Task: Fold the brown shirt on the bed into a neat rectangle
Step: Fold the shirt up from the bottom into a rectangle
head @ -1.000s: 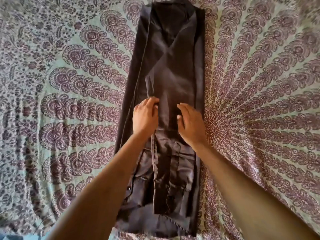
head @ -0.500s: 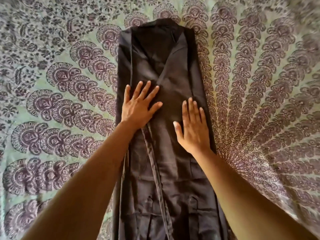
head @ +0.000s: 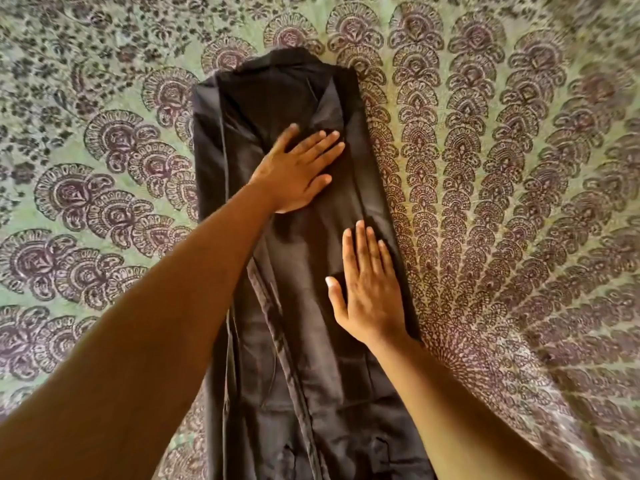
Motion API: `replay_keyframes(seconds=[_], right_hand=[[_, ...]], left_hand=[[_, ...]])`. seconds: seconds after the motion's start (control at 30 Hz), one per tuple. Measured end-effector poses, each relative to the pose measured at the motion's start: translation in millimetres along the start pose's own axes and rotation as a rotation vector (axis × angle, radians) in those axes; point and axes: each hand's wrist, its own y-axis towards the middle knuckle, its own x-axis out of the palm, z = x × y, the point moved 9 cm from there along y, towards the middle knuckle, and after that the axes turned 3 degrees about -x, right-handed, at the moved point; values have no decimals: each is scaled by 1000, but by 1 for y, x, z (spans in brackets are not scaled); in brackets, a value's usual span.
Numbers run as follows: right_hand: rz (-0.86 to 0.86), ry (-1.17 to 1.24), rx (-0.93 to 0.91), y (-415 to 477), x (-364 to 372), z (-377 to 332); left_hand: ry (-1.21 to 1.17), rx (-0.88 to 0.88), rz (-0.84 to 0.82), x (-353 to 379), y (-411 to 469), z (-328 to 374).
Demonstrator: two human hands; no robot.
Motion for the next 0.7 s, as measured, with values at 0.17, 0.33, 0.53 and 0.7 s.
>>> replay_keyframes(seconds=[0.17,0.33,0.53,0.7], right_hand=[[-21,4,0,1,2,0],[-26,18,1,2,2,1],[-24,17,2,3,2,1],[-7,20,0,4,3,1]], left_hand=[[-27,-106,-20,-8,35,-14],[-131,-248,-5,-26,53,-18],[-159,-28,59,-3,-11,40],[-54,-50,10,-2,17,11]])
